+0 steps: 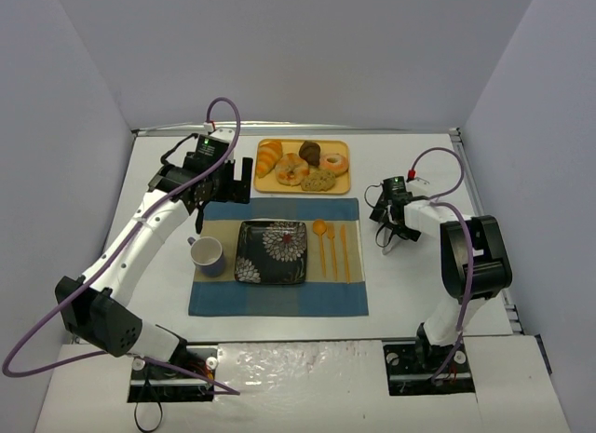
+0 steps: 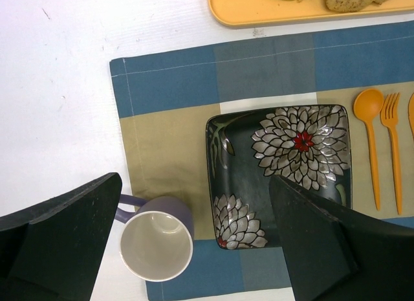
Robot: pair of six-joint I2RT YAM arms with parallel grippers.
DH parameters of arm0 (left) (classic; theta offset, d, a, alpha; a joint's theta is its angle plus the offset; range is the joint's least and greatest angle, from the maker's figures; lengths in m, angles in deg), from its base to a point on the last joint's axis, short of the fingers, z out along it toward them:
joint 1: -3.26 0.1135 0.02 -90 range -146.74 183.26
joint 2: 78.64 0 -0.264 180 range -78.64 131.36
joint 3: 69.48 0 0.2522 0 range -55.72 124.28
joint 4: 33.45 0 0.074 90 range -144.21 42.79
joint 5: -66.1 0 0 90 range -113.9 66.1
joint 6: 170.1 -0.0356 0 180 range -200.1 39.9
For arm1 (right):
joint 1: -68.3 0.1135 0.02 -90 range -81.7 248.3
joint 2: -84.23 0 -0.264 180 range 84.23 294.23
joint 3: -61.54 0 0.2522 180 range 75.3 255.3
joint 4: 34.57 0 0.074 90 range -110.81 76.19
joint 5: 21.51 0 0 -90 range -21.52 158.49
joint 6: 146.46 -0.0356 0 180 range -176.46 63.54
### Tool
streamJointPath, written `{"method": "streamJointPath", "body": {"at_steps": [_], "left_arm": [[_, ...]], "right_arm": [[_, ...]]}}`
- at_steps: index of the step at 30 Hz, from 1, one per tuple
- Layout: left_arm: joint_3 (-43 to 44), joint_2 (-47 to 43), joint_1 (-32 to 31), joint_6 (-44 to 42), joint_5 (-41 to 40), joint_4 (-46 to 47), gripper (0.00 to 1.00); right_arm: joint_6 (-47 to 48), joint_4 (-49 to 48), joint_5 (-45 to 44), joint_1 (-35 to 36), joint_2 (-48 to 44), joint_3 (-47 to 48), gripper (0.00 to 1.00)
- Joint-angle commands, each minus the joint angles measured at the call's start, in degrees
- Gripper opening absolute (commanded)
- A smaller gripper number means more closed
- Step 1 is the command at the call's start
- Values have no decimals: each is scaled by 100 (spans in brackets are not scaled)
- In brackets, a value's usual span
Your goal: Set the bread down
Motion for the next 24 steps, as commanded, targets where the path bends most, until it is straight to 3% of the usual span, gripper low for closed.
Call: {"method": "streamJointPath", "body": {"at_steps": [1,24], "left_arm": [[373,-101,38,-100,-88,42,97],[446,-100,38,-168,-162,-73,97]], "right_arm": [[-324,337,-465,-104,89,177,100],[-331,299,-543,-281,701,730,98]]}}
